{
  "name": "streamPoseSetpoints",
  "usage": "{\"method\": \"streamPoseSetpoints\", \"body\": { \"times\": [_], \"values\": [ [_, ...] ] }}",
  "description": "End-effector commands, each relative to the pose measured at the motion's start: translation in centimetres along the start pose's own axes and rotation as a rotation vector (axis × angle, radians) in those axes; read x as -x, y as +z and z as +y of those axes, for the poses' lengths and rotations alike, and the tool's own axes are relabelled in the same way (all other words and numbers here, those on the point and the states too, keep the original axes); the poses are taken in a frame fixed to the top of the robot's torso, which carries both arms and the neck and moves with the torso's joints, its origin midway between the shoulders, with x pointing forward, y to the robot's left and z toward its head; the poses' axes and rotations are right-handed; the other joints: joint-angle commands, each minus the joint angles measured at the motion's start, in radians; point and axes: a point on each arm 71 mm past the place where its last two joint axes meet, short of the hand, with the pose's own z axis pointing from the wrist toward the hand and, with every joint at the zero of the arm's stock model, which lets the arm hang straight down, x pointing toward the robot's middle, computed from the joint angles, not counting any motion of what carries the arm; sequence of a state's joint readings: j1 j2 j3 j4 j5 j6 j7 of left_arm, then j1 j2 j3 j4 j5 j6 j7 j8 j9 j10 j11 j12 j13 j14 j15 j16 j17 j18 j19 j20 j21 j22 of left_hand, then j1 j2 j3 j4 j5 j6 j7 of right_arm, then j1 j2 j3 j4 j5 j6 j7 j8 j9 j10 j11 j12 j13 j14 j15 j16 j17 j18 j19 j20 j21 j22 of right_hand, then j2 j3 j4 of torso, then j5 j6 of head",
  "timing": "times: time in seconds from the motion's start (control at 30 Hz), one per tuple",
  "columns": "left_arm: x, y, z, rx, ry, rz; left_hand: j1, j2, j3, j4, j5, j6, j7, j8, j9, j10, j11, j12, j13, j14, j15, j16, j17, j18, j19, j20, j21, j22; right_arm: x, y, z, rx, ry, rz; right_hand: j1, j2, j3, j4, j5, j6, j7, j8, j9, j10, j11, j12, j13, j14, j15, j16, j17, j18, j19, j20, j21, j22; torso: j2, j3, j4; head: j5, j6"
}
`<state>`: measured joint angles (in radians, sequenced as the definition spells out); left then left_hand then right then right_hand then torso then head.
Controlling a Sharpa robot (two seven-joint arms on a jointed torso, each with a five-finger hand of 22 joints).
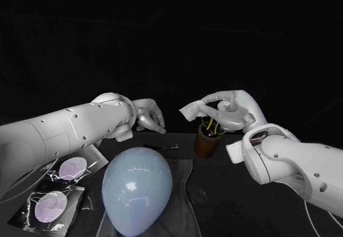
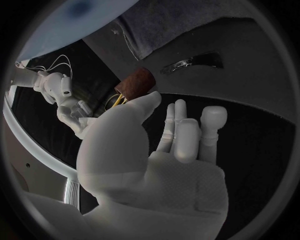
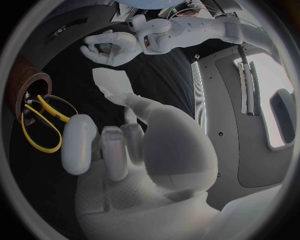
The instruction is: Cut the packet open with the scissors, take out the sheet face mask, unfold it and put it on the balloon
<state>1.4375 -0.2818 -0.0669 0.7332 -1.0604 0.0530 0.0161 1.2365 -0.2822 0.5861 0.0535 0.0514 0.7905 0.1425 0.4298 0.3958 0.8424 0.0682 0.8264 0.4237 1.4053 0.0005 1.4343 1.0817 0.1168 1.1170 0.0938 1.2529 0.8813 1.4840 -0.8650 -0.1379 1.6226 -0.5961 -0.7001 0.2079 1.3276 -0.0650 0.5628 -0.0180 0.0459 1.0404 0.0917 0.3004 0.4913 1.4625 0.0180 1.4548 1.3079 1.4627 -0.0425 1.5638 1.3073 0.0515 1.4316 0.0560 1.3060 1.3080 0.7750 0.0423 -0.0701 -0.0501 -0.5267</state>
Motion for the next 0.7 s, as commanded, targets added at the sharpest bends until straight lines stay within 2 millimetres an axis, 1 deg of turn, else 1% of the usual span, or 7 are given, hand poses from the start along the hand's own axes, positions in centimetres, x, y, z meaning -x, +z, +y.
{"method": "streamPoseSetpoints", "body": {
  "times": [0.03, 0.07, 0.13, 0.2, 0.4, 0.57, 0.7],
  "values": [
    [-0.4, 0.4, -1.2, -0.115, 0.12, -0.055, 0.001, 0.0, -0.067, 0.003, -0.003, -0.011, 0.007, -0.016, -0.004, -0.028, 0.01, -0.022, -0.013, -0.021, 0.01, -0.011, -0.032, 0.023, -0.022, 0.012, -0.029, -0.038, -0.2, -0.1, 0.3, 0.015, 0.001, 0.007, 0.0, 0.01, 0.0, -0.004, 0.003, 0.009, 0.0, 0.002, 0.001, 0.046, -0.004, 0.007, 0.187, 0.108, -0.007, 0.007, 0.264, 0.011, 0.001, 0.002, 0.007, 0.091, 0.011, 0.0013, -0.0079, 0.002, 0.004],
    [-0.6, 0.5, -1.3, -0.121, 0.127, -0.055, 0.003, 0.002, -0.113, 0.008, -0.003, -0.026, 0.013, -0.028, -0.007, -0.051, 0.016, -0.035, -0.019, -0.036, 0.016, -0.019, -0.059, 0.027, -0.037, 0.017, -0.046, -0.062, -0.2, -0.1, 0.3, 0.016, 0.001, 0.007, 0.0, 0.01, 0.0, -0.004, 0.003, 0.009, 0.0, 0.002, 0.001, 0.046, -0.004, 0.007, 0.187, 0.108, -0.007, 0.007, 0.264, 0.011, 0.001, 0.002, 0.007, 0.091, 0.014, 0.0019, -0.0099, 0.002, 0.006],
    [-1.2, 0.7, -1.6, -0.137, 0.15, -0.053, 0.012, 0.008, -0.161, 0.014, -0.004, -0.038, 0.019, -0.037, -0.009, -0.076, 0.023, -0.046, -0.026, -0.057, 0.022, -0.029, -0.096, 0.031, -0.056, 0.023, -0.065, -0.088, -0.3, -0.2, 0.4, 0.019, 0.003, 0.01, 0.0, 0.01, 0.0, -0.004, 0.003, 0.009, 0.0, 0.002, 0.001, 0.046, -0.004, 0.007, 0.187, 0.108, -0.007, 0.007, 0.264, 0.011, 0.001, 0.002, 0.007, 0.091, 0.017, 0.0028, -0.0132, 0.004, 0.007],
    [-1.7, 1.0, -1.9, -0.148, 0.166, -0.046, 0.048, 0.032, -0.241, 0.024, -0.003, -0.041, 0.021, -0.044, -0.007, -0.097, 0.028, -0.05, -0.032, -0.07, 0.03, -0.027, -0.11, 0.034, -0.064, 0.031, -0.079, -0.102, -0.4, -0.2, 0.6, 0.022, 0.005, 0.013, 0.0, 0.01, 0.0, -0.004, 0.003, 0.009, 0.0, 0.002, 0.001, 0.046, -0.004, 0.007, 0.187, 0.108, -0.007, 0.007, 0.264, 0.011, 0.001, 0.002, 0.007, 0.091, 0.022, 0.0046, -0.0182, 0.006, 0.009],
    [-3.5, 1.6, -2.7, -0.17, 0.219, 0.009, 0.122, 0.077, -0.374, 0.051, -0.003, -0.053, 0.026, -0.063, -0.015, -0.139, 0.043, -0.067, -0.054, -0.115, 0.041, -0.031, -0.172, 0.043, -0.109, 0.045, -0.117, -0.153, -0.7, -0.3, 1.0, 0.031, 0.012, 0.021, 0.0, 0.01, 0.0, -0.004, 0.003, 0.009, 0.0, 0.002, 0.001, 0.046, -0.004, 0.007, 0.187, 0.108, -0.007, 0.007, 0.264, 0.011, 0.001, 0.002, 0.007, 0.091, 0.037, 0.0107, -0.0308, 0.014, 0.015],
    [-4.7, 1.9, -3.1, -0.171, 0.266, 0.049, 0.161, 0.093, -0.432, 0.07, -0.003, -0.043, 0.02, -0.066, -0.018, -0.161, 0.043, -0.083, -0.07, -0.132, 0.044, -0.03, -0.2, 0.045, -0.118, 0.047, -0.125, -0.16, -0.9, -0.4, 1.3, 0.038, 0.015, 0.026, 0.0, 0.01, 0.0, -0.004, 0.003, 0.009, 0.0, 0.002, 0.001, 0.046, -0.004, 0.007, 0.187, 0.108, -0.007, 0.007, 0.264, 0.011, 0.001, 0.002, 0.007, 0.091, 0.045, 0.0147, -0.0398, 0.019, 0.019],
    [-5.1, 2.0, -3.1, -0.166, 0.289, 0.058, 0.177, 0.099, -0.446, 0.075, -0.003, -0.043, 0.022, -0.068, -0.02, -0.165, 0.045, -0.087, -0.076, -0.13, 0.045, -0.026, -0.198, 0.044, -0.113, 0.048, -0.12, -0.152, -0.9, -0.4, 1.5, 0.043, 0.017, 0.027, 0.0, 0.01, 0.0, -0.004, 0.003, 0.009, 0.0, 0.002, 0.001, 0.046, -0.004, 0.007, 0.187, 0.108, -0.007, 0.007, 0.264, 0.011, 0.001, 0.002, 0.007, 0.091, 0.05, 0.0171, -0.0438, 0.023, 0.022]
  ]
}}
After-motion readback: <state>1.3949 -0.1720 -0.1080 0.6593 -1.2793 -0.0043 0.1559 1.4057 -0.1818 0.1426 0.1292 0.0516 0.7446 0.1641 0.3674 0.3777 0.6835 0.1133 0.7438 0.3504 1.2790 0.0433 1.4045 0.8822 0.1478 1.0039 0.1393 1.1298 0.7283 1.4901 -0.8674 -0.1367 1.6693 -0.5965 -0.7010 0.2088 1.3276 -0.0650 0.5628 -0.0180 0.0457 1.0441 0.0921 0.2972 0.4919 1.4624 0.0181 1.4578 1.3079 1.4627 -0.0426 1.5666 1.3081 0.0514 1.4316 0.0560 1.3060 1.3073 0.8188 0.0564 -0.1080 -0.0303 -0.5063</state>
